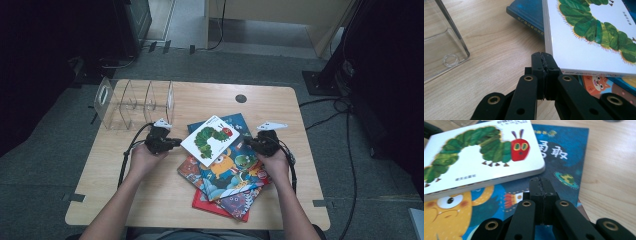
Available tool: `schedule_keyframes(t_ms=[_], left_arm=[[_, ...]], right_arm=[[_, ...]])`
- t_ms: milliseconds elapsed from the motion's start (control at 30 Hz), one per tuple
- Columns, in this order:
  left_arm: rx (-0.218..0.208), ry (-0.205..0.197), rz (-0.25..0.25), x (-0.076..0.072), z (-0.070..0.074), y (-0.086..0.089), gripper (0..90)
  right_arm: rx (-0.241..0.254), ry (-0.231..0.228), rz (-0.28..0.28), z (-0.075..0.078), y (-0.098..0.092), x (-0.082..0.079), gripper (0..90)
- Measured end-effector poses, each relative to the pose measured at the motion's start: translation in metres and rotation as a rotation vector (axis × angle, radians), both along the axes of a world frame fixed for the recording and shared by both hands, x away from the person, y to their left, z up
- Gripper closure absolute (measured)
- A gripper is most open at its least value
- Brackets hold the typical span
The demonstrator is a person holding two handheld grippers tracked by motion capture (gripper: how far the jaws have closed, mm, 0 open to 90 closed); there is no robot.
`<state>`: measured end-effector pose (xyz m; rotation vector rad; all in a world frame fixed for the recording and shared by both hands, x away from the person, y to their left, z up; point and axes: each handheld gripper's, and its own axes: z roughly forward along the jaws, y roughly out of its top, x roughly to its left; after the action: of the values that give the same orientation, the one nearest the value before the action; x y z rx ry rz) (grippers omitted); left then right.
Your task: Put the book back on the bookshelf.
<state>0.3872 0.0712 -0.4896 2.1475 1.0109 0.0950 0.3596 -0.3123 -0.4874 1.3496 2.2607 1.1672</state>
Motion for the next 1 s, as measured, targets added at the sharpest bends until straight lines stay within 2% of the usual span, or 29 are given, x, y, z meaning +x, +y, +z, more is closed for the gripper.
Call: schedule_keyframes(t_ms=[133, 300, 433, 500, 600, 733, 800, 1000], left_arm=[[-0.002, 0.0, 0.008, -0.001, -0.001, 0.0, 90.0], [-0.01, 0.006, 0.009, -0.004, -0.001, -0.001, 90.0], [0.006, 0.001, -0.005, -0.007, 0.0, -0.004, 90.0], [0.01, -0.012, 0.005, -0.007, -0.001, -0.005, 89.2], [-0.001, 0.016, 0.018, -0.004, -0.004, -0.005, 88.6], [0.009, 0.008, 0.004, -0.009, -0.003, -0.008, 90.0], [0.017, 0.007, -0.002, -0.012, -0.002, -0.007, 90.0], [-0.002, 0.031, 0.0, -0.021, -0.003, -0.001, 90.0]], right_arm=[[0.0, 0.015, -0.016, -0.005, -0.004, 0.004, 90.0], [0.004, 0.018, -0.04, -0.002, -0.001, 0.012, 89.9], [-0.013, 0.005, -0.048, -0.003, 0.005, 0.02, 85.7], [-0.001, -0.004, -0.055, -0.006, 0.005, 0.023, 87.8], [-0.02, -0.016, -0.057, -0.006, 0.006, 0.027, 90.0], [0.003, -0.007, -0.04, -0.007, 0.011, 0.033, 90.0], [-0.013, -0.016, -0.036, -0.007, 0.015, 0.034, 90.0], [-0.005, -0.007, 0.002, -0.007, 0.017, 0.036, 90.0]])
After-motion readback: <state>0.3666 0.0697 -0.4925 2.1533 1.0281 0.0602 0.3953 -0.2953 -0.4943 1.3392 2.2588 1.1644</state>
